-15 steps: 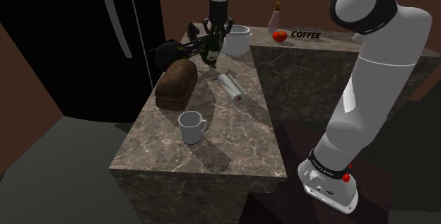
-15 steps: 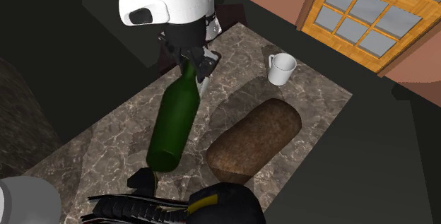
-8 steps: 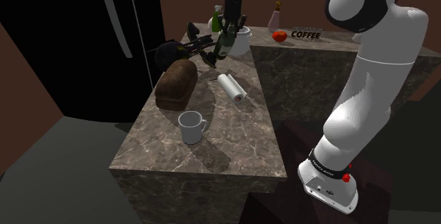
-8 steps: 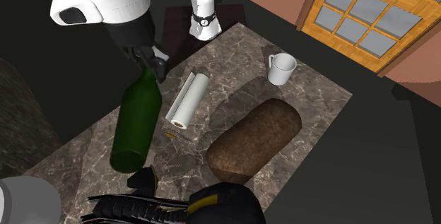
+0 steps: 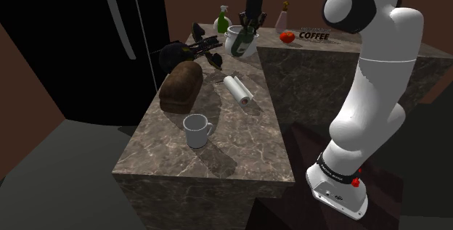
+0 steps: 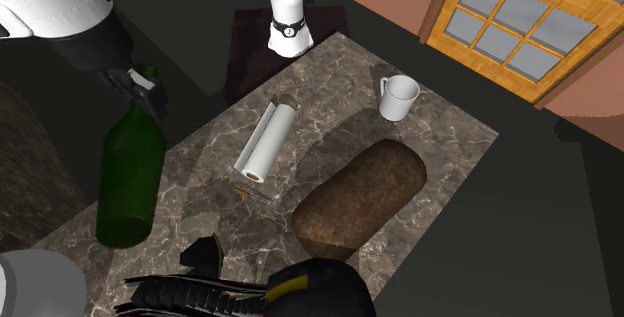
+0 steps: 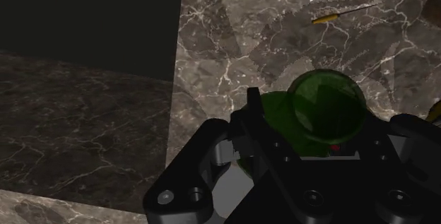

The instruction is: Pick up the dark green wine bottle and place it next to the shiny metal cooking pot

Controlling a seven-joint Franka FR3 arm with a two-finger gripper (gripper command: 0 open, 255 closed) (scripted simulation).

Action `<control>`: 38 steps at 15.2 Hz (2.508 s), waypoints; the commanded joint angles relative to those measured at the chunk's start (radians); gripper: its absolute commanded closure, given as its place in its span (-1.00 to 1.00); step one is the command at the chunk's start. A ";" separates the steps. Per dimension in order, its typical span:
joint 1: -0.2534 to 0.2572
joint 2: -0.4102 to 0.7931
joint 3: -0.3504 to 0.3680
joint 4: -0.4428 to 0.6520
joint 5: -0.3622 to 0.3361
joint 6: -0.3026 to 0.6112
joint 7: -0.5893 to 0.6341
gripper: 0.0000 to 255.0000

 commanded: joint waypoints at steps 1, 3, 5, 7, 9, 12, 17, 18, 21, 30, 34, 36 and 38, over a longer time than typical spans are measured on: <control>-0.027 0.028 -0.014 0.044 0.005 -0.014 -0.042 1.00; -0.055 0.068 -0.027 0.104 0.011 -0.033 -0.082 1.00; -0.084 0.115 -0.038 0.174 0.017 -0.056 -0.122 1.00; -0.114 0.171 -0.049 0.259 0.025 -0.085 -0.160 1.00; -0.114 0.159 -0.048 0.213 0.024 -0.050 -0.159 1.00; -0.112 0.145 -0.048 0.150 0.023 -0.002 -0.158 1.00; -0.111 0.130 -0.048 0.061 0.022 0.073 -0.158 1.00; -0.111 0.129 -0.048 0.045 0.022 0.088 -0.157 1.00; -0.110 0.125 -0.048 -0.001 0.022 0.130 -0.157 1.00; -0.109 0.131 -0.047 -0.114 0.022 0.248 -0.156 1.00; -0.109 0.139 -0.047 -0.155 0.023 0.298 -0.156 1.00; -0.109 0.145 -0.047 -0.173 0.023 0.322 -0.156 1.00; -0.109 0.151 -0.046 -0.191 0.023 0.346 -0.155 1.00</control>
